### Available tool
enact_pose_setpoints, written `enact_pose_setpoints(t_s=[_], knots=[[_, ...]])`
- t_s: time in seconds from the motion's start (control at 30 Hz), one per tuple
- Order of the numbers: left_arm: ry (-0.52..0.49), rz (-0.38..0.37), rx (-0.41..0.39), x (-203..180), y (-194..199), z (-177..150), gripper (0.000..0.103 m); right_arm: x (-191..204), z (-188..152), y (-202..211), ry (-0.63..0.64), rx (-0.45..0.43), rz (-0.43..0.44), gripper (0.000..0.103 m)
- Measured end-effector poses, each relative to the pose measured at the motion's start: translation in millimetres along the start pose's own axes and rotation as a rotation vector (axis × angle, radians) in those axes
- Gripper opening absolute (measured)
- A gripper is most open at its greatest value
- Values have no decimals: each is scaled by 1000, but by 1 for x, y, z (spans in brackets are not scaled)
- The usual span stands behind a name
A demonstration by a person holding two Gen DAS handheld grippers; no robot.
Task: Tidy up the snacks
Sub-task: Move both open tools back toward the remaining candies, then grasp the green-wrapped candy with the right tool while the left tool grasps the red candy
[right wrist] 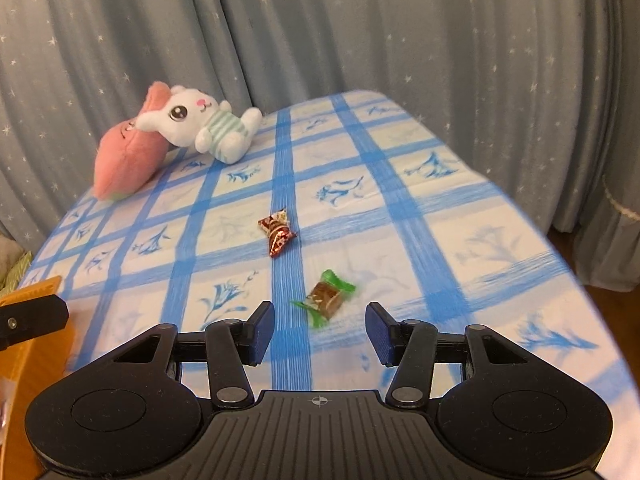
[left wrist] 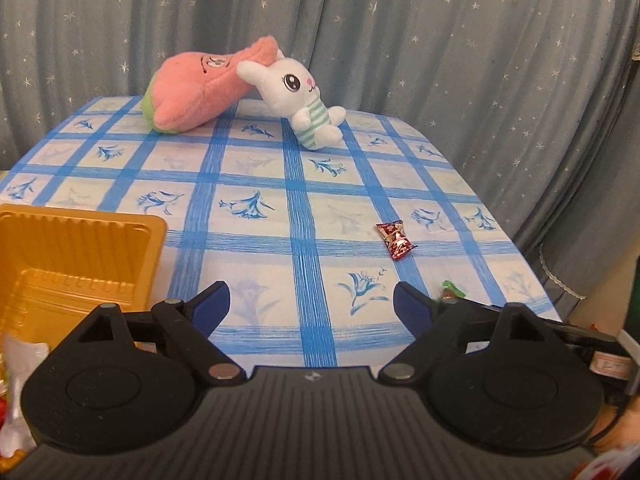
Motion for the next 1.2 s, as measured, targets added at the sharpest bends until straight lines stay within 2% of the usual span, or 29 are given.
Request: enact_pose_setpoints(t_s=[0.1,0.23,0.37,0.47,0.63,0.73,0.8,0.83,1.03,1.07,1.1,1.13,1.2], knots=[[5,9,1,0,-14,-1,90,-2,0,-22,-7,7,1,40],[19,9,7,0,-30,-1,90,-1,3,-39,-9,-1,-12,38],[10,12,17,-2,-39,-2,90,7,4,-48,62,-1,-67,34],[11,4,13,-3,-41,-1,90,11,5,-52,95,0,-89,34],[22,1,10,-2,-44,1,90,5,7,-53,56,-7,-89,35],[28,1,8,-1,-45,2,90,2,10,-55,20,-12,-80,40],[28,1,6,0,-45,3,90,2,13,-56,-3,-12,-73,56],[29,2,5,0,-45,4,90,1,14,-56,-14,-17,-72,59],[32,6,3,3,-49,7,90,1,18,-63,6,-28,-99,58],[32,5,3,2,-49,7,90,2,18,-63,22,-26,-116,50],[31,6,3,2,-50,8,90,4,18,-64,50,-23,-138,30],[31,5,3,3,-50,8,90,5,17,-64,80,-18,-153,22],[28,-1,5,1,-53,8,90,7,14,-64,133,-11,-169,21]])
Point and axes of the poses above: each gripper's, at about its wrist camera, not at the fingertips, and y roughly against the way its jaws point, x to its left, z to its top, the point moved 4 cm from there along -y, roughly the way its jaws point, and after that the axes turned 2 degrees about y, right-handed, at the moved point
